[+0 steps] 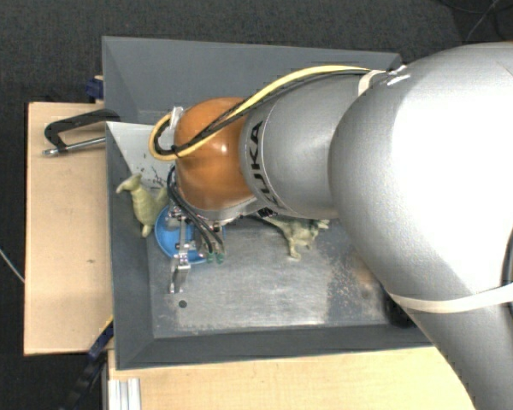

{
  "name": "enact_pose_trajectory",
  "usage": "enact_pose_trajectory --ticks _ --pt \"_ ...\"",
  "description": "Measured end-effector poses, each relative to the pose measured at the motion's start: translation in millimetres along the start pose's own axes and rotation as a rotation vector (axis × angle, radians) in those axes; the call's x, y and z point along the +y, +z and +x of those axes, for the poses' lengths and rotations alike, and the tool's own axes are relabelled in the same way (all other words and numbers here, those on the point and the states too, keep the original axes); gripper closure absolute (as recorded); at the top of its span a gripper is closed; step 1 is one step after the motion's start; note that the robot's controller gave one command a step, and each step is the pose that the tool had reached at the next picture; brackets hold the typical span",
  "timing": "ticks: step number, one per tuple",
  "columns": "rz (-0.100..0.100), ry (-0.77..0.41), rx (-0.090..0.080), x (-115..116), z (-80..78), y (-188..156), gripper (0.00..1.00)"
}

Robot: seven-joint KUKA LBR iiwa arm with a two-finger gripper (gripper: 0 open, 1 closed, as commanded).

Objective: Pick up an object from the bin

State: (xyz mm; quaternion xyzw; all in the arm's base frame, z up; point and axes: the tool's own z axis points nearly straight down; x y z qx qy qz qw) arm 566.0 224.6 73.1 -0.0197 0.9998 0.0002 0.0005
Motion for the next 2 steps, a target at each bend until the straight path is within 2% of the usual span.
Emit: enact_pose_trajectory --ticks 1,2 --pt "-0.002 0.003 -0.003 -0.8 -1.7 -5.8 1.0" --pt "-0.006 0.017 -0.013 8.6 1.4 -146.4 1.0"
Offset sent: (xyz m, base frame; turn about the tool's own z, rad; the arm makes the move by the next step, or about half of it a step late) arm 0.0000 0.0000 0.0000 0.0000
